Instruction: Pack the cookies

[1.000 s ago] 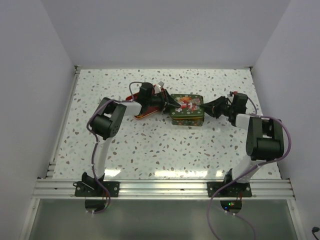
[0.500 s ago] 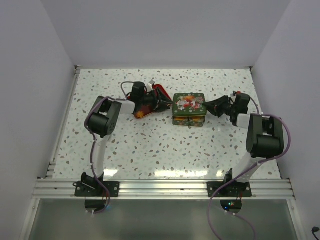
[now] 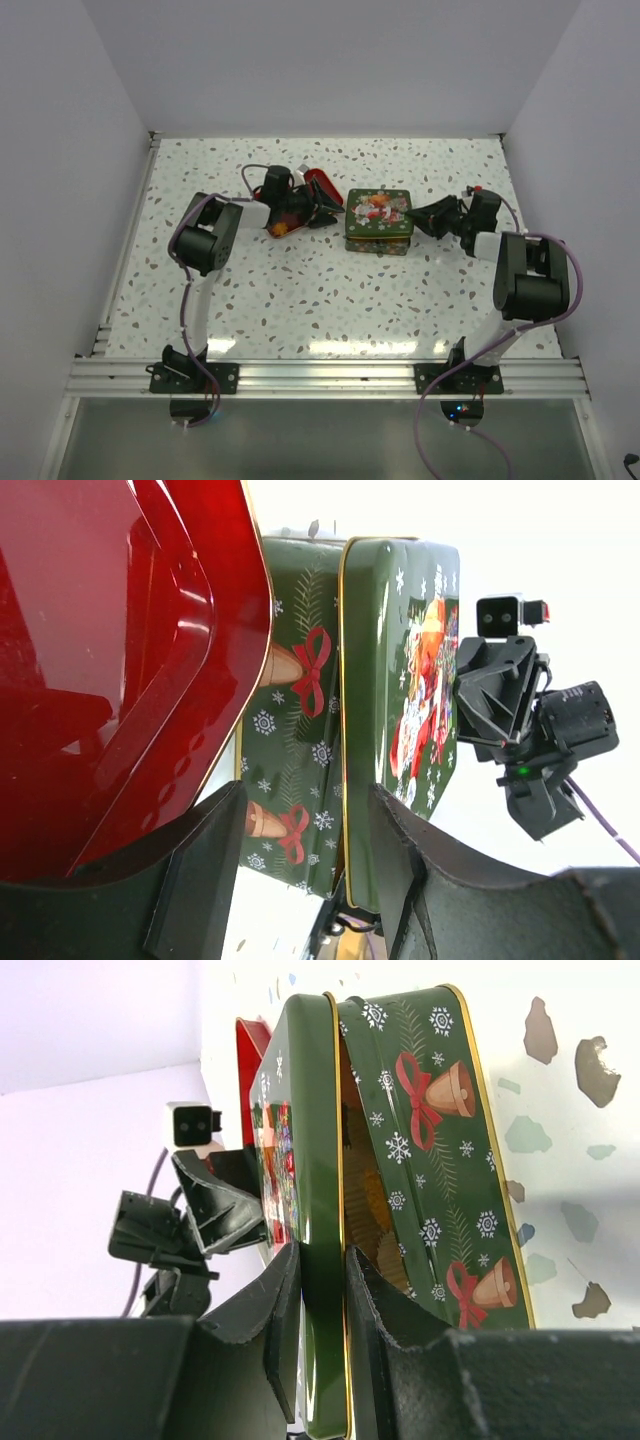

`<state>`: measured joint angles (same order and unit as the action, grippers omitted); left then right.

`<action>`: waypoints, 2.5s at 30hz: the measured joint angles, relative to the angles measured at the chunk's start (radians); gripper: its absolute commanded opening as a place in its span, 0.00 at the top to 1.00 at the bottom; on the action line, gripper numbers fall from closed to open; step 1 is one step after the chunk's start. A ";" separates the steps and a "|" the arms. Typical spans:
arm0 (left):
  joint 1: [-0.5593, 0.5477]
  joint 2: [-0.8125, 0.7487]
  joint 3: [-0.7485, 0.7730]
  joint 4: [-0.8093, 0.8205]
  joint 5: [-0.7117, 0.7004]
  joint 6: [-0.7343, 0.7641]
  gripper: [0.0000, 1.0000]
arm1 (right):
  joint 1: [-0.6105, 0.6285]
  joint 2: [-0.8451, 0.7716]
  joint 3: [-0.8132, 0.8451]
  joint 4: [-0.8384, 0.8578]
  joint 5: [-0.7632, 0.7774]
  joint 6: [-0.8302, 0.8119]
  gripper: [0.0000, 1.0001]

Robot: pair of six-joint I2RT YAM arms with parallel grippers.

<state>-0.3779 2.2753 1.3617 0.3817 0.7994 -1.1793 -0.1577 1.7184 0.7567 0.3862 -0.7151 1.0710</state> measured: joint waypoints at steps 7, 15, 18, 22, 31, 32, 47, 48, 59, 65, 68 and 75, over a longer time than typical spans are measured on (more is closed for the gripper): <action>0.000 -0.020 0.023 -0.098 -0.031 0.068 0.43 | 0.000 -0.038 -0.018 -0.041 0.018 -0.042 0.82; -0.001 -0.037 0.055 -0.205 -0.065 0.136 0.43 | -0.004 -0.086 -0.022 -0.129 0.041 -0.098 0.76; -0.002 -0.037 0.075 -0.240 -0.078 0.155 0.43 | -0.007 -0.105 -0.022 -0.171 0.052 -0.124 0.72; -0.003 -0.038 0.090 -0.267 -0.090 0.174 0.44 | -0.007 -0.138 -0.022 -0.251 0.081 -0.170 0.66; -0.006 -0.043 0.090 -0.297 -0.095 0.188 0.44 | -0.011 -0.185 -0.022 -0.388 0.130 -0.241 0.56; -0.006 -0.043 0.090 -0.298 -0.096 0.190 0.44 | -0.013 -0.186 -0.022 -0.403 0.138 -0.247 0.56; -0.037 -0.048 0.100 -0.359 -0.128 0.233 0.44 | -0.055 -0.291 -0.020 -0.548 0.201 -0.307 0.59; -0.040 -0.049 0.101 -0.360 -0.131 0.233 0.44 | -0.062 -0.302 -0.016 -0.559 0.202 -0.312 0.60; -0.049 -0.056 0.107 -0.372 -0.150 0.234 0.45 | -0.085 -0.259 0.008 -0.587 0.239 -0.342 0.91; -0.057 -0.056 0.140 -0.414 -0.158 0.233 0.45 | -0.085 -0.167 0.008 -0.565 0.257 -0.336 0.95; -0.063 -0.056 0.152 -0.422 -0.161 0.232 0.45 | -0.085 -0.119 0.008 -0.543 0.258 -0.330 0.96; -0.074 -0.056 0.161 -0.429 -0.174 0.220 0.45 | -0.079 -0.045 0.008 -0.496 0.257 -0.317 0.98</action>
<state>-0.4522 2.2196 1.5223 -0.0475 0.6254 -0.9588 -0.2363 1.6730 0.7647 -0.1097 -0.4576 0.7536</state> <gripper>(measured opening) 0.551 0.025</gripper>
